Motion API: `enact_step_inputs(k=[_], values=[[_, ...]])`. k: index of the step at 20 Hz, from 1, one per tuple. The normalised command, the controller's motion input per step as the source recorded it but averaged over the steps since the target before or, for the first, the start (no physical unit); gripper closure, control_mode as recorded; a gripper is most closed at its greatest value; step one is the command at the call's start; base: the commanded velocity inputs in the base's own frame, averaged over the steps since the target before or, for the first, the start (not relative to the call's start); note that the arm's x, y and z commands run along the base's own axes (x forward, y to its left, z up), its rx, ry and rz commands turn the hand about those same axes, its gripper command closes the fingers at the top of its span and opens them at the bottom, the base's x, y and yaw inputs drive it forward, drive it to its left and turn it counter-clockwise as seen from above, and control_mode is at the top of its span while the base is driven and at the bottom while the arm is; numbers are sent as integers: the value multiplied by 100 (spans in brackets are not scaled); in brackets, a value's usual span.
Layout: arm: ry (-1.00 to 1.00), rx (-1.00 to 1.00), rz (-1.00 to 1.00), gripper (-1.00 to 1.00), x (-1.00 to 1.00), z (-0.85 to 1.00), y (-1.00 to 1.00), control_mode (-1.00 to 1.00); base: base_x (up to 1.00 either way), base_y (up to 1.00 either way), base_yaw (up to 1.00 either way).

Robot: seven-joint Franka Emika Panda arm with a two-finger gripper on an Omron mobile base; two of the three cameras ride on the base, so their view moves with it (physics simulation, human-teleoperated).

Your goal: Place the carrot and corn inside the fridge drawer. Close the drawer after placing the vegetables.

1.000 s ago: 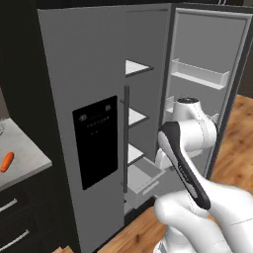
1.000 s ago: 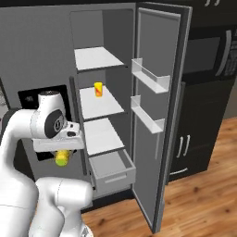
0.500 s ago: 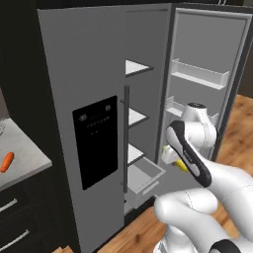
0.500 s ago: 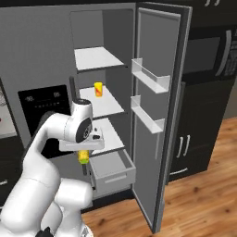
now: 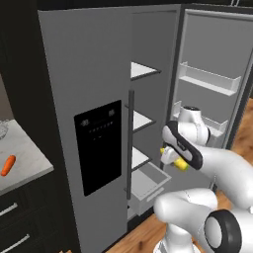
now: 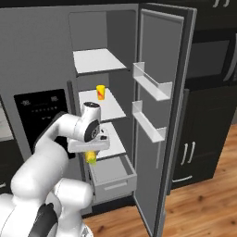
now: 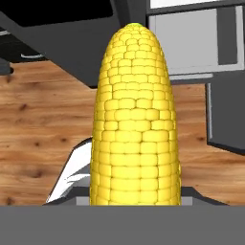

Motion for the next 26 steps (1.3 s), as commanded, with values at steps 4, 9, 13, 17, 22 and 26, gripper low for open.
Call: enact_step_inputs(k=[4, 9, 13, 17, 22, 26], values=[[-1, 0, 22, 100, 50, -92, -37, -100, 0, 0, 0], [0, -3, 19, 100, 6, -57, -6, -100, 0, 0, 0], [0, 0, 10, 100, 31, -27, -9, -100, 0, 0, 0], [0, 0, 11, 100, 51, -36, 0, -100, 0, 0, 0], [1, 1, 9, 100, 18, -35, -6, -100, 0, 0, 0], [2, 6, 9, 100, 14, -21, -22, -100, 0, 0, 0]])
